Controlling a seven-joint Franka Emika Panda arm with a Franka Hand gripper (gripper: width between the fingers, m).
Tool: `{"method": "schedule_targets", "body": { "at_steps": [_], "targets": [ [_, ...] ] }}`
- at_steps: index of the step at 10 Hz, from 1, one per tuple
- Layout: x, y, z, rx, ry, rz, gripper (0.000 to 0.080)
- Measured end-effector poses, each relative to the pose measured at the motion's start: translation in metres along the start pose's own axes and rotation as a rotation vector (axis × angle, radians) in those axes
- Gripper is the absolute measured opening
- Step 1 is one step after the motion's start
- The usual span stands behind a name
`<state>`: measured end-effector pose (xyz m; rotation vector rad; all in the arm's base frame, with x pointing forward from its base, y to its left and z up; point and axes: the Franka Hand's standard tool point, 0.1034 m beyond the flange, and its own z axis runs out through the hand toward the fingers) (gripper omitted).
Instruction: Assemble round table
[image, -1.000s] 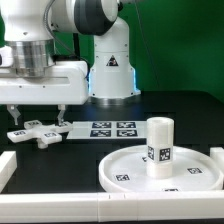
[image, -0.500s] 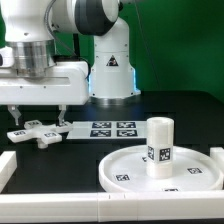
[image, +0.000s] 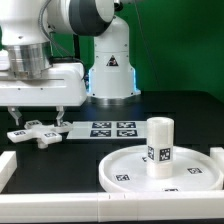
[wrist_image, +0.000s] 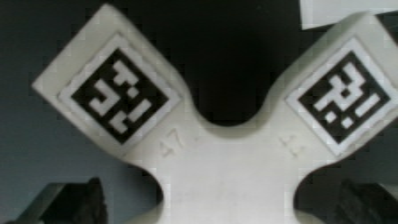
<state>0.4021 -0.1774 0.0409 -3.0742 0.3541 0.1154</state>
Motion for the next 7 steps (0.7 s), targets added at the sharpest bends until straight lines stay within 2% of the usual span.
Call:
{"method": "schedule_targets", "body": {
  "at_steps": [7],
  "targets": [
    [0.0046, -0.0031, 0.0012, -0.001, -0.002, -0.012, 0.0649]
  ]
}}
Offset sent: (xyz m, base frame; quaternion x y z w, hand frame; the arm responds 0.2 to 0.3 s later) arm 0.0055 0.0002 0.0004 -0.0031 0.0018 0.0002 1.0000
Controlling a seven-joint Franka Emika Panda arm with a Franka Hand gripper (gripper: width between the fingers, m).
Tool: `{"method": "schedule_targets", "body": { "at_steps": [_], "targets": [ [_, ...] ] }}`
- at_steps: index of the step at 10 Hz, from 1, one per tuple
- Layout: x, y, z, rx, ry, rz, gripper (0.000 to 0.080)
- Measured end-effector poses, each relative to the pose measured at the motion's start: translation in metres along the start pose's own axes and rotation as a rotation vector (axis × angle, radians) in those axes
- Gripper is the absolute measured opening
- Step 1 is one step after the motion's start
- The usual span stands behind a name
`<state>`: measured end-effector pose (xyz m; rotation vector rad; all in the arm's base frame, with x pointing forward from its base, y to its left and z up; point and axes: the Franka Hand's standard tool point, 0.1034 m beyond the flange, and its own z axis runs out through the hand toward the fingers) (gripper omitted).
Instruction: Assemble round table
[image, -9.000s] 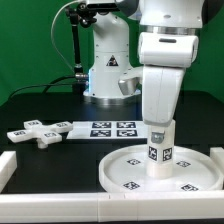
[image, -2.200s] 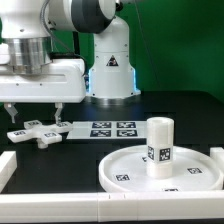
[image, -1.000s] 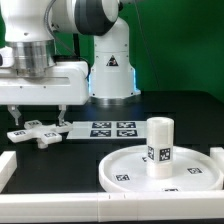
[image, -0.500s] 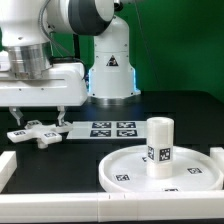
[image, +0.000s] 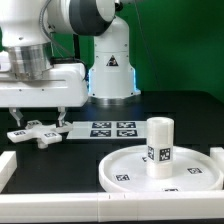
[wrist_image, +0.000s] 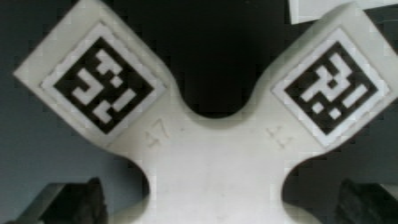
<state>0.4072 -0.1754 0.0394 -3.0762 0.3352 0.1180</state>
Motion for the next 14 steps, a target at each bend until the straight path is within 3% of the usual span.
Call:
{"method": "schedule_targets", "body": {
  "at_steps": [13, 14],
  "targets": [
    [-0.005, 0.0, 0.011, -0.003, -0.02, -0.014, 0.0649],
    [-0.004, 0.0, 0.011, -0.003, -0.019, -0.017, 0.0529]
  ]
}}
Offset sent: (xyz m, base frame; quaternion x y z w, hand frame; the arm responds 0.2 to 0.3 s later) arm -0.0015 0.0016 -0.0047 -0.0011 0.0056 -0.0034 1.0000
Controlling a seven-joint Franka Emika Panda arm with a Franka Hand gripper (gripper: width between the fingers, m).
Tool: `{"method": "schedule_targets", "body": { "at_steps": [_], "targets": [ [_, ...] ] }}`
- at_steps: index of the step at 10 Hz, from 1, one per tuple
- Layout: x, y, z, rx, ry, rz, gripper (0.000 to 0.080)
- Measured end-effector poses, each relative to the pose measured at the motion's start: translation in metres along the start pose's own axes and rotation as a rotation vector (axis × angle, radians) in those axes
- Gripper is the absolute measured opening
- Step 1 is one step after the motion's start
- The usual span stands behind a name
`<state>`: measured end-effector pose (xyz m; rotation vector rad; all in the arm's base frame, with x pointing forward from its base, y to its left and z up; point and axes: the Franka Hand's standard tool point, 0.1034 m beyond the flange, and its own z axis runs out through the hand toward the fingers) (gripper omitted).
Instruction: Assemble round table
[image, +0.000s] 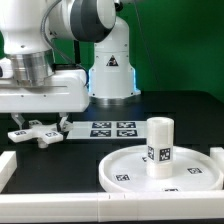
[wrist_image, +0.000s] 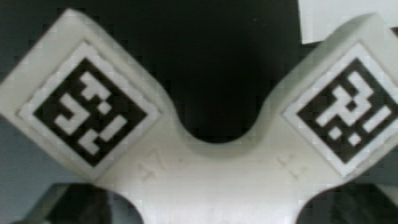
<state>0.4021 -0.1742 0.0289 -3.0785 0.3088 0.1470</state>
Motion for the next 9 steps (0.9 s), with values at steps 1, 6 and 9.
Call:
{"method": "schedule_targets", "body": {
  "at_steps": [1, 6, 9],
  "targets": [
    [0.0, 0.0, 0.0, 0.0, 0.0, 0.0, 0.0529],
    [0.002, -0.009, -0.002, -0.003, 0.008, 0.003, 0.0438],
    [0.014, -0.079, -0.048, 0.04, 0.007, 0.067, 0.0438]
  ]
}}
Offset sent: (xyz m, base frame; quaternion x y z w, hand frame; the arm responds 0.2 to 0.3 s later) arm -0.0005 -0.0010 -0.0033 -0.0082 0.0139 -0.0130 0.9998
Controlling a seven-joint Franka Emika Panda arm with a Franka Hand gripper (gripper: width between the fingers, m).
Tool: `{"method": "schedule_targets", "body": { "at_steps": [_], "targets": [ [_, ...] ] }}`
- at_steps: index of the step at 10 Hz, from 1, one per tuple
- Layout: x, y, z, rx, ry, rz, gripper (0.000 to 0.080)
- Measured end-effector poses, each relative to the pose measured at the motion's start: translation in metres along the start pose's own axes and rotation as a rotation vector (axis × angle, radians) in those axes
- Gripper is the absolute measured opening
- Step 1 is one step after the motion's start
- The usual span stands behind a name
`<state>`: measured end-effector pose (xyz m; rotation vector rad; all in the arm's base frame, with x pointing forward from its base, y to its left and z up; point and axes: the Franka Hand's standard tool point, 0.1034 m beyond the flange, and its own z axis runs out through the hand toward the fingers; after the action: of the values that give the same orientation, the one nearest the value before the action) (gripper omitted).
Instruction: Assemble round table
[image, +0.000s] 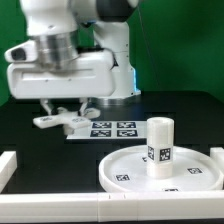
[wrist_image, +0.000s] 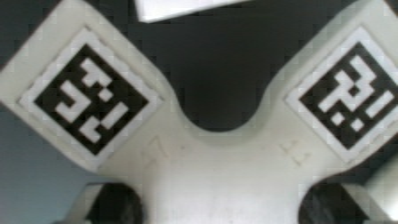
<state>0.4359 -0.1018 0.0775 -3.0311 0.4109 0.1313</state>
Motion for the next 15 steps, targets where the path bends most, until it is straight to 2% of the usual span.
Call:
{"method": "schedule_targets", "body": {
  "at_steps": [2, 3, 4, 6, 8, 10, 11, 12, 15],
  "targets": [
    [0.019, -0.041, -0.027, 0.02, -0.002, 0.056, 0.0439],
    [0.031, -0.059, -0.038, 0.015, -0.01, 0.082, 0.0439],
    [0.045, -0.071, -0.043, 0.014, 0.004, 0.06, 0.0439],
    [0.039, -0.064, -0.037, 0.013, -0.002, 0.051, 0.0439],
    [0.04, -0.068, -0.038, 0.013, -0.001, 0.045, 0.0439],
    [0.055, -0.105, -0.059, 0.024, 0.012, 0.051, 0.044],
    [0.066, -0.118, -0.065, 0.03, 0.018, 0.06, 0.044],
    [0.07, -0.123, -0.068, 0.041, 0.013, 0.097, 0.044],
    [0.069, -0.122, -0.066, 0.039, 0.014, 0.088, 0.044]
  ]
}}
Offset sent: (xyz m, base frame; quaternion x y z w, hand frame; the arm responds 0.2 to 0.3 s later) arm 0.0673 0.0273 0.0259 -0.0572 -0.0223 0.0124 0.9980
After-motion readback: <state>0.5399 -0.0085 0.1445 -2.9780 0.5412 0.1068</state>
